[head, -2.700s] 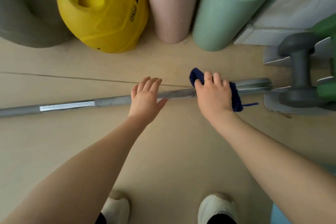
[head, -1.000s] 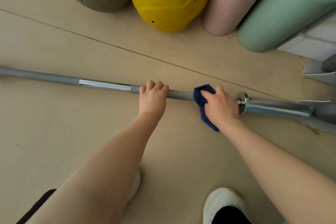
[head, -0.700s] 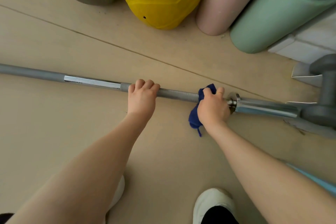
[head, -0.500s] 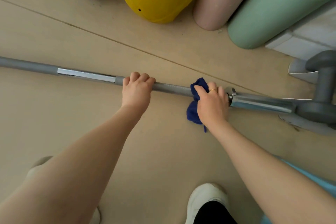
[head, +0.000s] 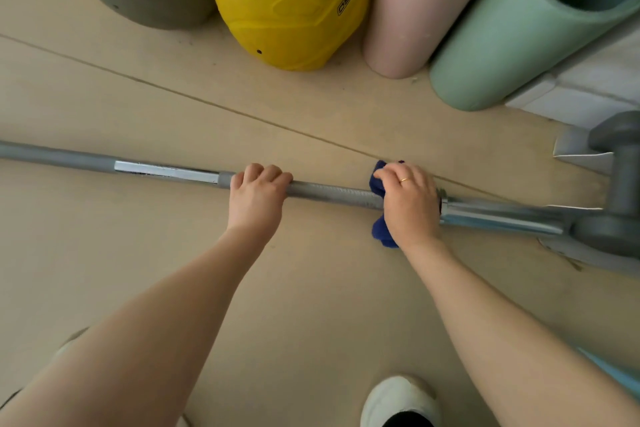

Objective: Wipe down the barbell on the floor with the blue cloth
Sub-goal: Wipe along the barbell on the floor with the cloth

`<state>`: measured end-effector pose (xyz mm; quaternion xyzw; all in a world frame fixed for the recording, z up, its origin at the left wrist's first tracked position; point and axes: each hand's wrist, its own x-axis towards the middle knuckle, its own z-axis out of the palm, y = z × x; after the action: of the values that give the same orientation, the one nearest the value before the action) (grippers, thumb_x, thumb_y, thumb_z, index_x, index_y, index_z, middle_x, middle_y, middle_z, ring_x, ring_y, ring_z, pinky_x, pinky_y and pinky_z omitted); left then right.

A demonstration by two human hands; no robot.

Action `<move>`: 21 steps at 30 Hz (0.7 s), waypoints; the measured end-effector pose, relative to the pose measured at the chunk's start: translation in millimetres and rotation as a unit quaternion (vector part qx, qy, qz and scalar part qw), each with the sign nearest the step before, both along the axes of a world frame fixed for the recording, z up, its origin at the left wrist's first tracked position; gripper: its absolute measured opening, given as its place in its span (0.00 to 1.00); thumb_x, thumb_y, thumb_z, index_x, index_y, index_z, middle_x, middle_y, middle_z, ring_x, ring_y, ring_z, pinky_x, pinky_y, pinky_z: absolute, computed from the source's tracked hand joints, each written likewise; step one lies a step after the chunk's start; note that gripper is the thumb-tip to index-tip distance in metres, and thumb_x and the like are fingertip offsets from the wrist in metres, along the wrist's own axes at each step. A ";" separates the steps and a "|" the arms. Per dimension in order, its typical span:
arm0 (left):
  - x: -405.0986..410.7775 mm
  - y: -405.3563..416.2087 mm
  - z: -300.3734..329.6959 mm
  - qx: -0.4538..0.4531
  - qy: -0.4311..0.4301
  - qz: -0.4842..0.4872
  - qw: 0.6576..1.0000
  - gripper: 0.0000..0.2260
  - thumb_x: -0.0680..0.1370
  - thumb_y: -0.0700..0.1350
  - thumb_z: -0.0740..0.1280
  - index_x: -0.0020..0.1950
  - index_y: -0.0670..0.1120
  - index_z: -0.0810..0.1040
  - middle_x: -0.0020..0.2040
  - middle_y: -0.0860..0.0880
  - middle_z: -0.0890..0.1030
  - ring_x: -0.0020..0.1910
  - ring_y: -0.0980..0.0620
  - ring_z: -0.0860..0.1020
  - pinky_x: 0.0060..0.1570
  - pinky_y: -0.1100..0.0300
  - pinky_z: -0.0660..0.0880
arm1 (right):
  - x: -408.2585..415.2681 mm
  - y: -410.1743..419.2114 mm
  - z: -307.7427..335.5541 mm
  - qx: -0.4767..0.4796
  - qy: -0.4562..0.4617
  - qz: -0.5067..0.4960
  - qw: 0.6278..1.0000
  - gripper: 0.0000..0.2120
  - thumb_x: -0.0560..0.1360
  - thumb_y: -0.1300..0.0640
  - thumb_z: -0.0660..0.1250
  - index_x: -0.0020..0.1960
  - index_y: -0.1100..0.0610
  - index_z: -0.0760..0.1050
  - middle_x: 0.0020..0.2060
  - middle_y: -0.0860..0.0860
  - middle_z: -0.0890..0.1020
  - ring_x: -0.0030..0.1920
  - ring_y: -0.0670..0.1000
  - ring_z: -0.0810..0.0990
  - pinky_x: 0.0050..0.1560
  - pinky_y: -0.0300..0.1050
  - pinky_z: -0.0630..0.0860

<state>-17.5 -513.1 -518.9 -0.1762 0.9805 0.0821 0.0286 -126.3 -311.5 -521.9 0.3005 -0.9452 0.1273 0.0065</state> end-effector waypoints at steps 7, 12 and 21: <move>9.3 -1.6 -4.8 -0.032 0.040 -0.040 0.998 0.14 0.62 0.39 0.78 0.45 0.45 0.82 0.41 0.48 0.82 0.38 0.42 0.78 0.38 0.53 0.73 | -29.6 15.4 22.7 0.204 -0.314 0.184 0.909 0.37 0.67 0.50 0.72 0.71 0.54 0.59 0.66 0.52 0.69 0.63 0.56 0.69 0.59 0.46 0.67; 7.5 -2.2 -4.3 -0.036 0.048 -0.039 0.997 0.14 0.62 0.39 0.79 0.44 0.45 0.81 0.40 0.48 0.82 0.38 0.43 0.78 0.39 0.54 0.73 | -54.4 -7.4 25.4 0.254 -0.418 0.127 0.863 0.25 0.63 0.52 0.73 0.57 0.51 0.68 0.48 0.51 0.78 0.45 0.53 0.76 0.42 0.46 0.75; 1.5 -3.6 -7.4 -0.063 0.046 -0.055 0.995 0.15 0.61 0.35 0.77 0.45 0.45 0.82 0.40 0.49 0.82 0.38 0.43 0.78 0.39 0.55 0.72 | -28.0 -3.0 20.4 0.230 -0.244 0.103 0.937 0.23 0.66 0.53 0.73 0.57 0.55 0.69 0.51 0.53 0.77 0.50 0.58 0.77 0.45 0.49 0.74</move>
<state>-16.0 -516.7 -526.3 -0.1193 0.9922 0.0261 -0.0234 -154.3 -314.5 -501.5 0.3492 -0.8852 -0.0243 -0.3065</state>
